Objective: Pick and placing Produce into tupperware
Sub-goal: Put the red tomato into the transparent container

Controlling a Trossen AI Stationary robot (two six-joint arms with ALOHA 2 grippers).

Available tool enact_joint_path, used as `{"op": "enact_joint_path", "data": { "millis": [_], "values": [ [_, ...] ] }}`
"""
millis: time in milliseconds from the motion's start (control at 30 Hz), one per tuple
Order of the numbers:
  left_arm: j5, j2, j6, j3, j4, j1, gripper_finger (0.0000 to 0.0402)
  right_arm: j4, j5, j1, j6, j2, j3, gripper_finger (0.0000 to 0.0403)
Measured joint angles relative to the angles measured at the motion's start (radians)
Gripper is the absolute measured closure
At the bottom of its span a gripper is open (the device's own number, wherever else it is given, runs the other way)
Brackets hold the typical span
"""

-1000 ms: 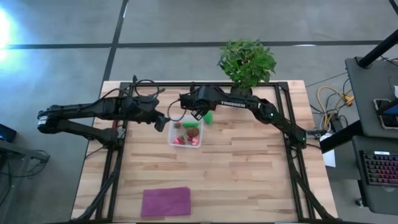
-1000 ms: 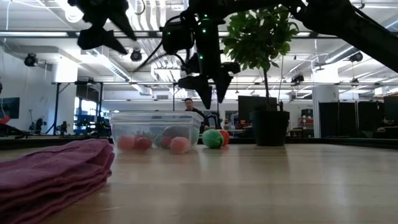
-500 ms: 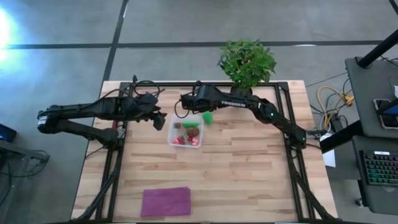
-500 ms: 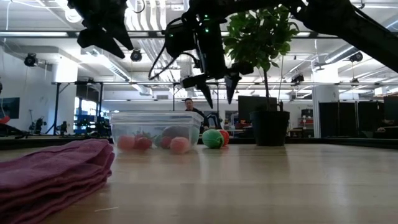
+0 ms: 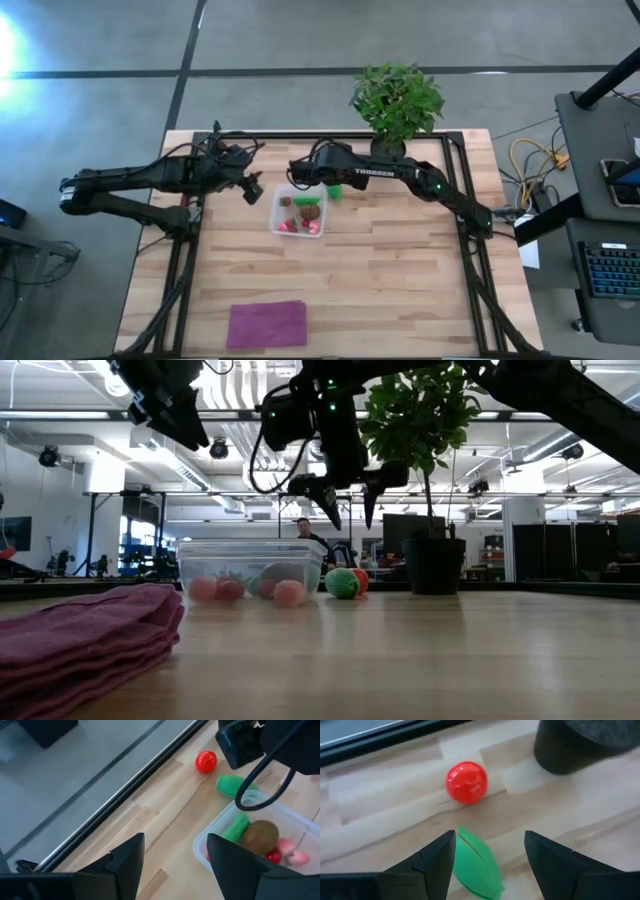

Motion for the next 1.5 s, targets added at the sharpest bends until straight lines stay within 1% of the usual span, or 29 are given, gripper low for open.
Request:
{"op": "enact_joint_path", "data": {
  "millis": [100,167,233,300,500,667,800,900,1000,1167,1333,1500],
  "values": [
    [0.0,-0.002,0.028,0.0,-0.013,0.0,0.0201,0.048,-0.055,-0.01,0.056,0.0,-0.053,0.0172],
    [0.0,-0.002,0.035,0.0,-0.022,0.0,0.0201,0.098,-0.087,-0.016,0.058,0.002,-0.093,0.0172],
    [0.0,-0.002,0.035,0.0,-0.024,0.0,0.0201,0.144,-0.097,-0.021,0.046,0.002,-0.123,0.0172],
    [0.0,-0.002,0.035,0.0,-0.024,0.0,0.0201,0.165,-0.095,-0.031,0.024,0.002,-0.133,0.0172],
    [0.0,-0.002,0.036,0.0,-0.024,0.0,0.0201,0.173,-0.097,-0.1,0.031,0.002,-0.142,0.0172],
    [0.0,-0.002,0.036,0.0,-0.024,0.0,0.0201,0.31,-0.126,-0.137,-0.045,0.002,-0.149,0.0172],
    [0.0,-0.002,0.036,0.0,-0.024,0.0,0.0201,0.37,-0.15,-0.162,-0.051,0.002,-0.154,0.0172],
    [0.0,-0.002,0.036,0.0,-0.024,0.0,0.0201,0.358,-0.149,-0.171,-0.104,0.002,-0.154,0.0172],
    [0.0,-0.002,0.036,0.0,-0.024,0.0,0.0201,0.317,-0.162,-0.181,-0.103,0.002,-0.158,0.0172],
    [-0.001,-0.002,0.033,0.0,-0.021,0.0,0.0201,0.317,-0.244,-0.204,-0.127,0.002,-0.184,0.0172],
    [-0.001,-0.002,0.03,0.0,-0.016,0.0,0.0201,0.318,-0.264,-0.213,-0.133,0.002,-0.199,0.0172],
    [-0.004,0.001,0.027,0.0,-0.014,0.0,0.0201,0.326,-0.26,-0.217,-0.14,0.002,-0.197,0.0172]
  ]
}}
